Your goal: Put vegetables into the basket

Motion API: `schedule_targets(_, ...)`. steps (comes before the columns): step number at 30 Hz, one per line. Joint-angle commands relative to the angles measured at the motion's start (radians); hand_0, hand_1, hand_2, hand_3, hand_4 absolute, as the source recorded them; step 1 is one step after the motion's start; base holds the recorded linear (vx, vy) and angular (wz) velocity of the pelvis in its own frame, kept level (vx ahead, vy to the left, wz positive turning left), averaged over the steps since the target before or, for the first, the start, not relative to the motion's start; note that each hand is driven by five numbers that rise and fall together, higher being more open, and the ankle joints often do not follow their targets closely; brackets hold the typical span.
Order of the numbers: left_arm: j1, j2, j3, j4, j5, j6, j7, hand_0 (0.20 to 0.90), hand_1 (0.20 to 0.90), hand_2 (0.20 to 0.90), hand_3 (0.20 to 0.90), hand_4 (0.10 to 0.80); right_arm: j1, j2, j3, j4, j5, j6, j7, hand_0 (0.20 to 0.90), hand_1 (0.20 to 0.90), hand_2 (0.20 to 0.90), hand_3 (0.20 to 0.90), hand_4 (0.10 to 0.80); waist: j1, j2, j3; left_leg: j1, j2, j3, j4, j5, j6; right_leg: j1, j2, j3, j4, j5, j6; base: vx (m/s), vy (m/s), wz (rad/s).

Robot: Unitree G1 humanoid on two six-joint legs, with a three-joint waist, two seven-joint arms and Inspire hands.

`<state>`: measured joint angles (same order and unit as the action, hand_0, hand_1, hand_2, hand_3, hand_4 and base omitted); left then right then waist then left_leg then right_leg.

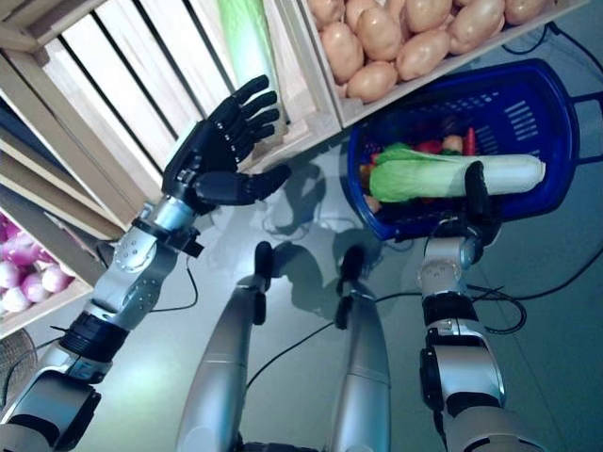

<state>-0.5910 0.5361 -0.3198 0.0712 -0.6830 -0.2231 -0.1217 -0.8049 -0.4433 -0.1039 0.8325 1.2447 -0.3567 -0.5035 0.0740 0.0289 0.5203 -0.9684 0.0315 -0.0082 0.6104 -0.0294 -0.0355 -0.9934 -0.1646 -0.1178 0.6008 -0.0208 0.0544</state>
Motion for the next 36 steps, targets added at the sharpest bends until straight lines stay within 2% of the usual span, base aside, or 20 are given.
schedule_targets(1,-0.071,0.015,0.039,-0.160,-0.020,-0.122,-0.029,0.900,0.900,0.900,0.900,0.800,-0.056,-0.157,0.021,-0.052,-0.094,-0.043,-0.043,0.300,0.300,0.300,0.300,0.400,0.008,0.039,0.000,-0.015,-0.035,-0.028,0.009,-0.028,-0.005,0.030,0.014,-0.004,0.137,-0.082,-0.005,0.017,-0.035,0.05)
schedule_targets(8,-0.082,0.022,0.040,-0.178,-0.032,-0.122,-0.049,0.900,0.900,0.900,0.900,0.800,-0.082,-0.152,0.024,-0.085,-0.130,-0.091,-0.118,0.300,0.300,0.300,0.300,0.400,0.005,0.045,0.000,-0.076,-0.036,-0.023,0.047,-0.033,-0.003,-0.035,0.015,0.000,0.184,-0.081,-0.006,0.011,-0.005,0.01)
schedule_targets(9,-0.086,0.024,0.039,-0.177,-0.041,-0.124,-0.050,0.900,0.900,0.900,0.900,0.800,-0.093,-0.149,0.021,-0.084,-0.147,-0.097,-0.137,0.356,0.356,0.356,0.356,0.438,0.005,0.046,0.000,-0.086,-0.038,-0.024,0.052,-0.035,-0.005,-0.045,0.018,0.001,0.187,-0.080,-0.006,0.000,0.000,0.00)
schedule_targets(10,-0.087,0.020,0.039,-0.177,-0.041,-0.124,-0.049,0.900,0.900,0.900,0.900,0.800,-0.098,-0.145,0.021,-0.083,-0.160,-0.094,-0.145,0.578,0.578,0.578,0.578,0.585,0.005,0.047,0.000,-0.094,-0.038,-0.023,0.055,-0.035,-0.005,-0.053,0.017,0.001,0.187,-0.078,-0.005,0.000,0.000,0.00)
schedule_targets(12,-0.093,0.016,0.031,-0.180,-0.032,-0.131,-0.043,0.900,0.900,0.900,0.900,0.800,-0.111,-0.142,0.027,-0.081,-0.180,-0.102,-0.183,0.900,0.900,0.900,0.900,0.800,0.004,0.048,0.000,-0.099,-0.037,-0.023,0.055,-0.038,-0.006,-0.059,0.019,0.002,0.180,-0.075,-0.007,0.000,0.000,0.00)
schedule_targets(17,-0.098,0.013,0.019,-0.188,-0.022,-0.147,-0.035,0.900,0.900,0.900,0.900,0.800,-0.112,-0.147,0.023,-0.084,-0.317,-0.130,-0.305,0.900,0.900,0.900,0.900,0.800,0.002,0.048,0.000,-0.101,-0.039,-0.020,0.060,-0.045,-0.004,-0.060,0.024,0.000,0.177,-0.072,-0.007,0.000,0.000,0.00)
schedule_targets(20,-0.101,0.013,0.019,-0.184,-0.027,-0.169,-0.040,0.900,0.900,0.900,0.900,0.800,-0.110,-0.142,0.029,-0.085,-0.392,-0.115,-0.360,0.900,0.900,0.900,0.900,0.800,0.000,0.051,0.000,-0.095,-0.038,-0.017,0.052,-0.039,-0.006,-0.056,0.025,0.000,0.172,-0.065,-0.004,0.003,0.022,0.00)
schedule_targets(25,-0.105,0.006,0.023,-0.202,-0.024,-0.195,-0.035,0.900,0.900,0.900,0.900,0.800,-0.104,-0.138,0.026,-0.067,-0.386,-0.138,-0.372,0.900,0.900,0.900,0.900,0.800,-0.003,0.056,0.000,-0.072,-0.037,-0.017,0.018,-0.025,-0.013,-0.029,0.031,0.003,0.121,-0.053,-0.005,0.000,0.006,0.00)
schedule_targets(30,-0.104,-0.003,0.031,-0.208,-0.021,-0.222,-0.042,0.900,0.900,0.900,0.900,0.800,-0.106,-0.130,0.028,-0.066,-0.453,-0.193,-0.392,0.900,0.900,0.900,0.900,0.800,-0.004,0.060,0.000,-0.035,-0.037,-0.013,-0.011,-0.022,-0.016,0.002,0.037,0.008,0.087,-0.049,-0.004,-0.004,0.008,0.00)
schedule_targets(32,-0.105,-0.005,0.031,-0.210,-0.024,-0.237,-0.041,0.900,0.900,0.900,0.900,0.800,-0.106,-0.127,0.034,-0.071,-0.500,-0.204,-0.418,0.900,0.900,0.900,0.900,0.800,-0.005,0.061,0.000,-0.024,-0.037,-0.009,-0.016,-0.022,-0.015,0.013,0.039,0.007,0.079,-0.049,-0.004,-0.014,0.036,-0.02)
schedule_targets(33,-0.102,-0.009,0.036,-0.216,-0.015,-0.247,-0.039,0.900,0.900,0.900,0.900,0.800,-0.103,-0.131,0.038,-0.074,-0.594,-0.206,-0.443,0.900,0.900,0.900,0.900,0.800,-0.007,0.062,0.000,-0.012,-0.038,-0.007,-0.021,-0.023,-0.014,0.022,0.042,0.009,0.075,-0.050,-0.004,-0.015,0.035,-0.02)
schedule_targets(35,-0.105,-0.010,0.040,-0.219,-0.002,-0.263,-0.014,0.900,0.900,0.900,0.900,0.800,-0.102,-0.136,0.066,-0.096,-0.716,-0.166,-0.483,0.900,0.900,0.900,0.900,0.800,-0.009,0.061,0.000,0.006,-0.035,-0.001,-0.027,-0.024,-0.014,0.040,0.045,0.009,0.065,-0.051,-0.004,-0.016,0.052,-0.04)
schedule_targets(36,-0.103,-0.011,0.049,-0.221,0.007,-0.273,-0.009,0.900,0.900,0.900,0.900,0.800,-0.096,-0.140,0.079,-0.106,-0.712,-0.171,-0.484,0.900,0.900,0.900,0.900,0.800,-0.009,0.060,0.000,0.017,-0.034,0.002,-0.031,-0.024,-0.015,0.049,0.046,0.009,0.061,-0.053,-0.004,-0.009,0.042,-0.05)
